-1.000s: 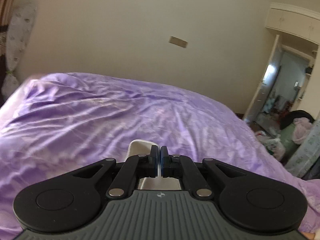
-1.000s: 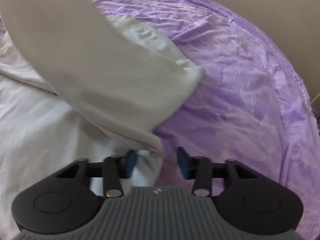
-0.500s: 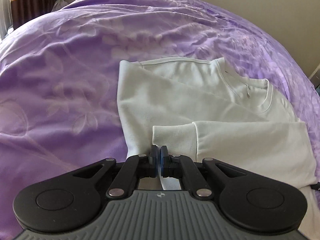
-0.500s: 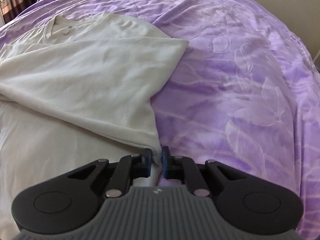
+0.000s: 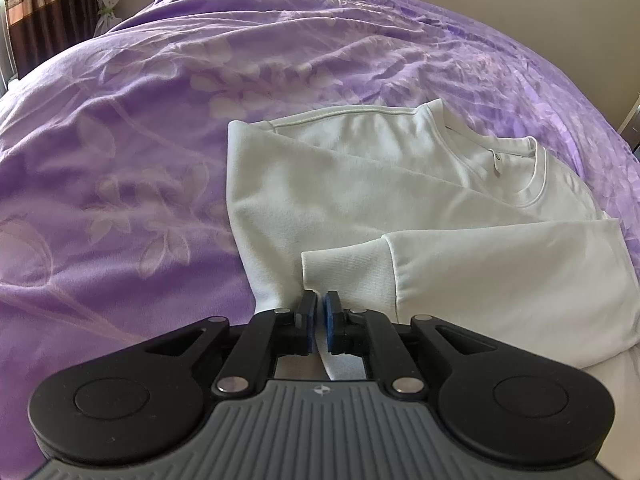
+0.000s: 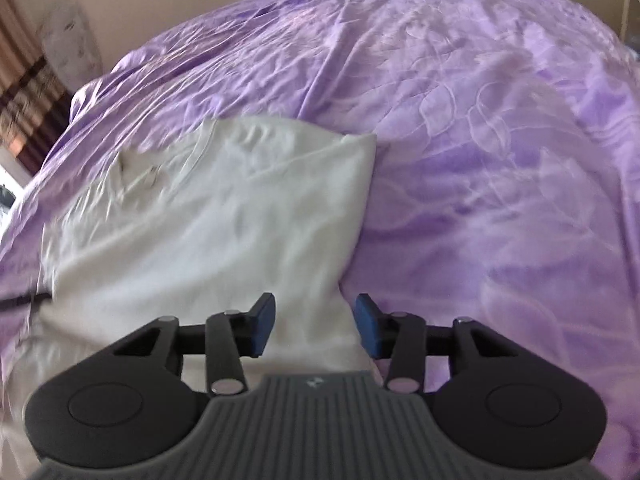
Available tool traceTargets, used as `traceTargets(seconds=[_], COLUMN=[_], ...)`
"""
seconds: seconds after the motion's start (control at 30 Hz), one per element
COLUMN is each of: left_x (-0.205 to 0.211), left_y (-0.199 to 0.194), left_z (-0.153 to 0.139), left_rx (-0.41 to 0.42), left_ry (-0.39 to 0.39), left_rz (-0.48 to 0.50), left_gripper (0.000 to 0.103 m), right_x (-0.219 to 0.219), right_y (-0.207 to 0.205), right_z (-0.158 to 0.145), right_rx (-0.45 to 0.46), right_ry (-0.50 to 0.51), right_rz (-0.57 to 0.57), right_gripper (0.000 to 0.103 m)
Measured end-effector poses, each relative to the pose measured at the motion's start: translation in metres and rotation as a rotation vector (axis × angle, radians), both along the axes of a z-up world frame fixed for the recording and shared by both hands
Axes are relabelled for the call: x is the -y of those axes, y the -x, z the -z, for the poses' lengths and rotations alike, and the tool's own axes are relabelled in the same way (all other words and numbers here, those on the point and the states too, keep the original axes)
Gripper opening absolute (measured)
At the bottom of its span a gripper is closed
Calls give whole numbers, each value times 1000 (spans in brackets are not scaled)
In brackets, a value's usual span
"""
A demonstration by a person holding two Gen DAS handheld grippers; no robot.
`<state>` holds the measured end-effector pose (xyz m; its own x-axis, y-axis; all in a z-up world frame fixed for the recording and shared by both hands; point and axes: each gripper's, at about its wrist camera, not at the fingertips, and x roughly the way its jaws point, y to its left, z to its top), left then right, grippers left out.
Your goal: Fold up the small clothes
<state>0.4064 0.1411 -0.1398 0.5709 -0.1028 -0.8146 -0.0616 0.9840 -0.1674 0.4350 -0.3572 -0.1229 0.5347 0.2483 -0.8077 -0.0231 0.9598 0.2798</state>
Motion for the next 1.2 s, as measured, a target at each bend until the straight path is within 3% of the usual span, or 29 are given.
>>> traceTargets(seconds=[0.1,0.13,0.17,0.23,0.37,0.5,0.63,0.77,0.87,0.97,1.2], left_x=[-2,-2,-3,-4,9,17,23,24,25,27,19], left_y=[0,1,0,0,-5,-6,-4,-3,-1,1,20], left_z=[-1,-2,-2,-3,1,1,0,3,3,1,-21], left_rx=[7,11,15,24,6,-18,-43,-41,-42,-65,-75], left_ry=[15,17,21,35,-80,-154,-220,-233,-249,-300,-325], left_rz=[0,3,3,14,58,69,80,75,81,91,120], left_gripper=[11,14,14,14,14,12,8,8,8,6,6], right_x=[0,3,6,9,14,5,16,22,14,17,14], right_y=[-20,-23,-25,-23,-25,-29,-16,5,18,28,36], right_z=[18,24,29,29,29,38,25,22,40,45,26], right_rx=[-59,-79,-86,-58,-40,-69,-43,-58,-109,-86,-75], right_ry=[-61,-86,-97,-88,-57,66,46,-4,72,71,121], right_rz=[28,42,57,77,99,106,113,70,7,4,17], right_gripper=[33,11,0,0,0,0,6,9,14,14,17])
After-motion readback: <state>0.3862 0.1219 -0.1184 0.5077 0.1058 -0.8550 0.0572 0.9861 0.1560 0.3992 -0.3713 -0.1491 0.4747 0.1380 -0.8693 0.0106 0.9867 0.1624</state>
